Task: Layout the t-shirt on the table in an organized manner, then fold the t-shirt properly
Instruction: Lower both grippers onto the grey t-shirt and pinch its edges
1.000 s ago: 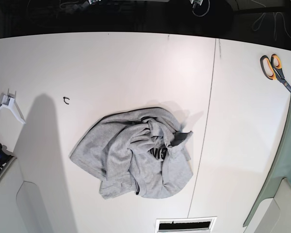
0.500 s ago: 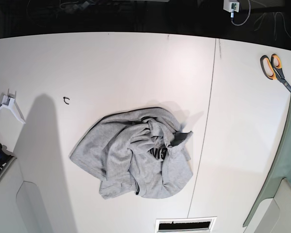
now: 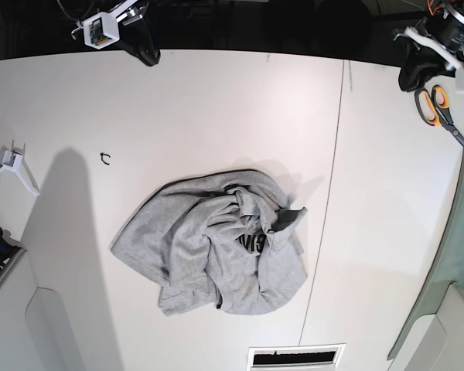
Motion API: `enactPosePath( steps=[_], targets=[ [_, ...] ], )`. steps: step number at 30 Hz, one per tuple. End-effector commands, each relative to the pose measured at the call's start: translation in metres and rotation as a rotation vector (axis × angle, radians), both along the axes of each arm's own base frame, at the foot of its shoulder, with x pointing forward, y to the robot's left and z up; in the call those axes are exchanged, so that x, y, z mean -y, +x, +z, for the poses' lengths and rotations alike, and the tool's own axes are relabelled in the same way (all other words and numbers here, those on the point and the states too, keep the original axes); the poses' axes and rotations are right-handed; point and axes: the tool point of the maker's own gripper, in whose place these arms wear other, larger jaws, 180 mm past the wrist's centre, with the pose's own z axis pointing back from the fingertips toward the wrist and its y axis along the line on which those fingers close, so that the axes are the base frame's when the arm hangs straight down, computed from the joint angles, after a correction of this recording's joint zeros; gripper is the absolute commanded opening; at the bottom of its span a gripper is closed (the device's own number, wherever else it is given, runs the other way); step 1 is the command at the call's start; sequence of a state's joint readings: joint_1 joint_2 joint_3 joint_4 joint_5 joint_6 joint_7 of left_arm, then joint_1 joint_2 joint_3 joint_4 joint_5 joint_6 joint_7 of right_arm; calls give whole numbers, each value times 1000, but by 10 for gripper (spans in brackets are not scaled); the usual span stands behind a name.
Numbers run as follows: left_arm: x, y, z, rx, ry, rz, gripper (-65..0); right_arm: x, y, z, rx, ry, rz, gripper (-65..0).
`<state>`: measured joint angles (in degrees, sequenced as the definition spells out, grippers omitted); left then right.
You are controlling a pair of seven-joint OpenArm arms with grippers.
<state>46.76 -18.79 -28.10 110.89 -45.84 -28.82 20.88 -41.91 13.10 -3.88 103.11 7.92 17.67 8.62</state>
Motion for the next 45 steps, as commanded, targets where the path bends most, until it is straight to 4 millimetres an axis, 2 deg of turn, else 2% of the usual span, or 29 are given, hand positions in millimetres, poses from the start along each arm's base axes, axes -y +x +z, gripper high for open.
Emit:
enactPosePath(
  steps=[1, 3, 5, 7, 9, 13, 16, 21, 26, 30, 37, 40, 42, 45],
  targets=[
    [3, 9, 17, 57, 10, -34, -481, 0, 15, 10, 45, 8, -7, -548],
    [2, 25, 29, 103, 37, -75, -413, -1, 42, 10, 53, -2, -28, -463],
    [4, 44, 38, 143, 72, -118, -369, 4, 73, 10, 37, 0, -97, -406],
    [11, 66, 44, 184, 105, -176, -361, 8, 104, 15, 58, -1, -157, -379],
    [19, 89, 44, 205, 136, -208, -361, 6, 132, 23, 100, 15, -185, -378],
    [39, 134, 22, 204, 175, -273, -361, -7, 183, 33, 154, 63, -210, -378],
    [58, 163, 3, 196, 162, -322, -361, -15, 216, 28, 153, 62, -246, -378],
    [83, 207, -13, 207, 148, -365, -361, -39, 255, 16, 124, 49, -238, -378],
    [109, 234, -22, 193, 99, -375, -361, -45, 271, 1, 77, 42, -230, -378],
    [123, 247, -24, 192, 58, -360, -361, -43, 268, -9, 60, 1, -224, -378],
    [141, 250, -35, 169, 19, -361, -362, -3, 269, -16, 40, -40, -376, -378],
    [143, 249, -38, 164, 35, -368, -363, 15, 269, -18, 31, -35, -428, -378],
    [142, 250, -37, 168, 36, -366, -386, 27, 268, -22, 18, -29, -461, -378],
    [142, 250, -38, 170, 40, -368, -490, 30, 265, -35, -19, -11, -445, -378]
  ],
)
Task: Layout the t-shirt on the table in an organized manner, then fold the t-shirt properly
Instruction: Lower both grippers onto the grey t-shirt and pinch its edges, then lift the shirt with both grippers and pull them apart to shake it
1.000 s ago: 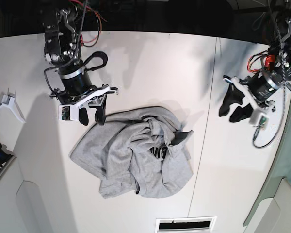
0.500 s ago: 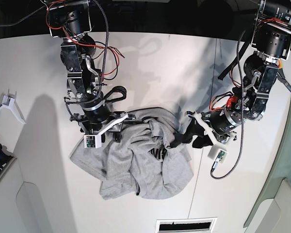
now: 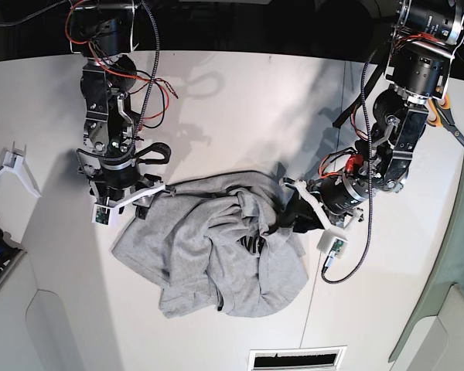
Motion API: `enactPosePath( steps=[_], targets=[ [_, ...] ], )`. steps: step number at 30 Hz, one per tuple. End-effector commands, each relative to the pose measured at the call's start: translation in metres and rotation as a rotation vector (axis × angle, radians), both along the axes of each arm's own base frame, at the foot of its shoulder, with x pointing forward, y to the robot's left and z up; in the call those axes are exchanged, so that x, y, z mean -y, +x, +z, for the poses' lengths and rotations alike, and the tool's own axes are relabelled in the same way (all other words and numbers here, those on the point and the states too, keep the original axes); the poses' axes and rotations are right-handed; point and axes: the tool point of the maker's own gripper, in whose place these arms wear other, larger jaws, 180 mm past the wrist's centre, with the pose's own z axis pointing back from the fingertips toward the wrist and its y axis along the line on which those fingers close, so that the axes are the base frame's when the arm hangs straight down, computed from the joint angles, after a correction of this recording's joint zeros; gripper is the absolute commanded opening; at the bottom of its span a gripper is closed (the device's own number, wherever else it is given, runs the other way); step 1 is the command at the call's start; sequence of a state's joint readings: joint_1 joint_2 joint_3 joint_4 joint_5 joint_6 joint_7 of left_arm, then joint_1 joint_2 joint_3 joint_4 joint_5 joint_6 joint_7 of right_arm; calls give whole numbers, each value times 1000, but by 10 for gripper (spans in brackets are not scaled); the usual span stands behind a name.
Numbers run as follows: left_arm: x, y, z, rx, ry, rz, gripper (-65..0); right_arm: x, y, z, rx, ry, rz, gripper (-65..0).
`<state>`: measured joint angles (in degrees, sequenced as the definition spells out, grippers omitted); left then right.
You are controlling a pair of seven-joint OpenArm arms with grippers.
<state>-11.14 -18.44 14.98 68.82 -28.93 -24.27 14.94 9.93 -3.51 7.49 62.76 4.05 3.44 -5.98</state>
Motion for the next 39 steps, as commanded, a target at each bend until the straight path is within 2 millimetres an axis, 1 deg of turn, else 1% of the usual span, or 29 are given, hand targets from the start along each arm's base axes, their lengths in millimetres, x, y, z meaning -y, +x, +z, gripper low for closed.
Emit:
enactPosePath(
  steps=[1, 4, 5, 6, 7, 8, 9, 11, 12, 17, 21, 24, 25, 29, 32, 34, 36, 39],
  targets=[
    [-1, 12, 18, 57, -20, 3, -519, -4, 11, 9, 38, 14, 18, -378],
    [-1, 12, 18, 57, -20, 2, -625, -18, 5, -10, -11, 73, 63, -379],
    [-1, 12, 18, 57, -20, 3, -650, -23, 5, -12, -14, 94, 80, -381],
    [-1, 12, 18, 57, -20, 3, -650, -27, 6, -13, -14, 105, 93, -392],
    [-1, 12, 18, 56, -20, 6, -650, -30, 7, -11, -5, 112, 102, -419],
    [-2, 13, 18, 56, -18, 12, -650, -31, 9, -9, 9, 113, 107, -460],
    [-6, 15, 18, 55, -12, 33, -650, -32, 12, -5, 28, 118, 116, -509],
    [-15, 19, 19, 56, -6, 72, -650, -34, 17, 3, 67, 120, 128, -635],
    [-21, 21, 22, 62, -11, 90, -650, -34, 20, 8, 89, 119, 125, -650],
    [-48, 31, 45, 93, -88, 136, -650, -40, 28, 32, 164, 105, 189, -650],
    [-70, 35, 68, 122, -111, 147, -650, -39, 31, 60, 247, 80, 214, -650],
    [-86, 37, 90, 148, -88, 152, -650, -32, 29, 91, 328, 55, 207, -650],
    [-91, 38, 101, 173, -77, 152, -650, -29, 27, 102, 358, 45, 205, -650],
    [-111, 40, 153, 287, -56, 162, -650, -25, 14, 146, 477, 9, 234, -650],
    [-126, 36, 192, 345, -70, 180, -650, -20, 2, 173, 540, -14, 252, -650],
    [-138, 33, 213, 379, -58, 196, -650, -14, -5, 186, 561, -29, 256, -650],
    [-150, 30, 228, 405, -42, 213, -650, -10, -8, 191, 555, -52, 267, -650],
    [-165, 28, 238, 422, -24, 233, -650, -4, -9, 197, 560, -78, 268, -650]
  ],
)
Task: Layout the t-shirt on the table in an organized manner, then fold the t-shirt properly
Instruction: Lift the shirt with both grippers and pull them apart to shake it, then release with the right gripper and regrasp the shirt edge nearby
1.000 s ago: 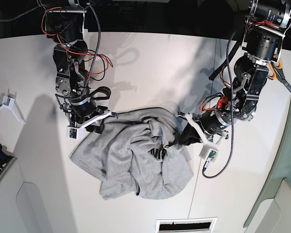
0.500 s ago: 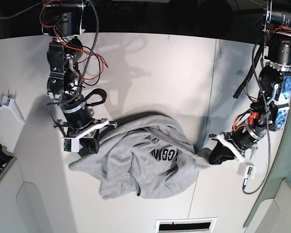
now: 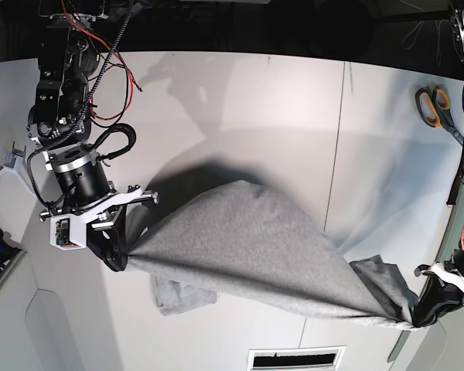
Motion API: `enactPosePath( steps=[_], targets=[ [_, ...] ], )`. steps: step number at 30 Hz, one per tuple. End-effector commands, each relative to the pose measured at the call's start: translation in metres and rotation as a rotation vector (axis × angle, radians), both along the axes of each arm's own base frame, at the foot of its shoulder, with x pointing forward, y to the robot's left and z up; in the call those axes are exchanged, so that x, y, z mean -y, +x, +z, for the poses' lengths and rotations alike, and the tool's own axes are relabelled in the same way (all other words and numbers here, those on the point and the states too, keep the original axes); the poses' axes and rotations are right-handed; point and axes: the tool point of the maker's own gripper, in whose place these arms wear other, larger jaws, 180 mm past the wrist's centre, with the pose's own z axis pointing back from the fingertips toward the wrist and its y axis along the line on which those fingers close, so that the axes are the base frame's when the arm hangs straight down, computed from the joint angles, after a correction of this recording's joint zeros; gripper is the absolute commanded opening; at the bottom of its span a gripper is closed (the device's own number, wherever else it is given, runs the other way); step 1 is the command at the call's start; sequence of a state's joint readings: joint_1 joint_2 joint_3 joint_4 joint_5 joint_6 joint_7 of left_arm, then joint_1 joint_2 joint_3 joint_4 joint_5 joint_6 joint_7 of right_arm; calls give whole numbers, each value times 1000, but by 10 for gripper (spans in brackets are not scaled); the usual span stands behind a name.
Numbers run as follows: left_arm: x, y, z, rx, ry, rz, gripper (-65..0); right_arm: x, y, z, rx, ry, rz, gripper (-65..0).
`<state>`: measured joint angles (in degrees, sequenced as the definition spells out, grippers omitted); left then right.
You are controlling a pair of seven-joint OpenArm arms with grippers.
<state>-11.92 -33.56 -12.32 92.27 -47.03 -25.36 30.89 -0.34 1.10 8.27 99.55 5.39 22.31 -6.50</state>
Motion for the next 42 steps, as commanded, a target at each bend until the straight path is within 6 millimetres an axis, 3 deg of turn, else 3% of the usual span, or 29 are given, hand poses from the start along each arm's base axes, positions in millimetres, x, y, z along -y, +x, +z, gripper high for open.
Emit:
enactPosePath(
  steps=[1, 8, 15, 22, 25, 26, 29, 30, 34, 36, 39, 42],
  targets=[
    [-6, 2, 25, 67, 11, 4, -650, 6, 4, 19, 63, 8, -14, -650],
    [-17, 1, 31, 73, 23, 27, -650, 46, 3, 22, 69, 35, -104, -650],
    [-41, -7, 64, 162, -44, 77, -650, 53, 2, 19, 49, 23, -104, -650],
    [-25, -18, 38, 69, -22, -12, -650, 46, -2, -16, -134, 53, -73, -650],
    [-24, -22, 24, 36, -24, -11, -650, 36, -2, -41, -202, 88, -48, -650],
    [-24, -23, 19, 26, -21, -8, -650, 30, -2, -53, -233, 94, -34, -611],
    [-24, -26, 9, 4, -13, -2, -650, 4, -4, -92, -341, 105, 28, -414],
    [-23, -27, 6, -3, -15, -1, -650, -7, -7, -105, -371, 100, 54, -381],
    [-25, -34, -11, -48, -2, 4, -650, -51, -23, -141, -423, 35, 169, -370],
    [-25, -36, -16, -61, -2, 4, -650, -69, -28, -149, -405, -16, 217, -370],
    [-25, -36, -16, -63, -2, 5, -650, -83, -25, -158, -412, -55, 223, -370],
    [-25, -36, -18, -70, 0, 4, -650, -85, -15, -162, -428, -45, 180, -370]
  ],
)
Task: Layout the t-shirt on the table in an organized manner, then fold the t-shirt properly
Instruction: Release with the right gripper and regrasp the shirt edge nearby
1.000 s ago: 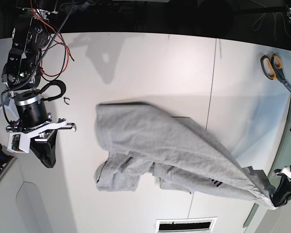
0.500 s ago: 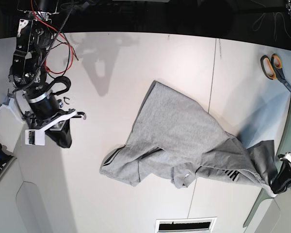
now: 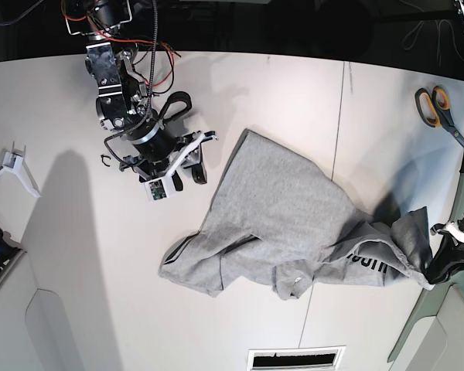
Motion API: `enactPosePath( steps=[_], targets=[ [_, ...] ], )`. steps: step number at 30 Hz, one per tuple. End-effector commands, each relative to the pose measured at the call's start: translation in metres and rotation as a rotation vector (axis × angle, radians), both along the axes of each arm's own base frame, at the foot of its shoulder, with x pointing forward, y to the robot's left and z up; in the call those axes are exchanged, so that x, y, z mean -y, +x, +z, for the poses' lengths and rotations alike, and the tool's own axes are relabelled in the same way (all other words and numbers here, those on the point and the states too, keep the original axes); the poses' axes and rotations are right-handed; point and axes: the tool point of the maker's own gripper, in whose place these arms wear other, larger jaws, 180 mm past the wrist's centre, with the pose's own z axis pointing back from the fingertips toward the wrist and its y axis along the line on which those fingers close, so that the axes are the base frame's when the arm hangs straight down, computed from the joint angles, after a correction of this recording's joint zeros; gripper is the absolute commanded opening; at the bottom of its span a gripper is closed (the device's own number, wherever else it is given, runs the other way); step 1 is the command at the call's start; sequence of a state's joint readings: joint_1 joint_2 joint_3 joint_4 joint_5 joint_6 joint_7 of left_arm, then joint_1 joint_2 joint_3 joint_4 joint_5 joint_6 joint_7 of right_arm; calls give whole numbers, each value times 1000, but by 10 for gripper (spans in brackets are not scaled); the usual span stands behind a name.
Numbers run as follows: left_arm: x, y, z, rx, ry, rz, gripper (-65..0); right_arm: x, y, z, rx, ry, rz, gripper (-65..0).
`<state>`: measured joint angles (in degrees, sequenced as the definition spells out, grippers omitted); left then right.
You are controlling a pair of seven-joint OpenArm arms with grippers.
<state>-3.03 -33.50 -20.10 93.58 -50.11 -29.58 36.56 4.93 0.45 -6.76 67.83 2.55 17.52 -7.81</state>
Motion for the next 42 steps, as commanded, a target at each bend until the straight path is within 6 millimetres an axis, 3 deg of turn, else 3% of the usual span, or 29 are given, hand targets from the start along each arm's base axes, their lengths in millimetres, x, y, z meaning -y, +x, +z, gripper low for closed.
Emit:
enactPosePath(
  steps=[1, 8, 13, 21, 30, 34, 42],
  targets=[
    [-3, 4, 20, 50, 8, -5, -650, -2, 18, 17, 58, 21, -21, -370],
    [-3, 2, 14, 18, 17, -10, -650, -20, 59, 36, 102, 17, -8, -370],
    [-3, 2, 14, 18, 17, -10, -650, -36, 78, 24, 41, 24, 33, -370],
    [-3, 2, 15, 25, 15, -9, -650, -51, 61, -2, -50, 38, 115, -370],
    [-3, 2, 15, 25, 15, -9, -650, -64, 46, -1, -31, 91, 158, -373],
    [-3, 3, 15, 25, 14, -9, -650, -70, 44, -1, -30, 87, 169, -494],
    [-3, 2, 15, 24, 15, -9, -650, -68, 47, 2, -9, 91, 157, -527]
  ],
)
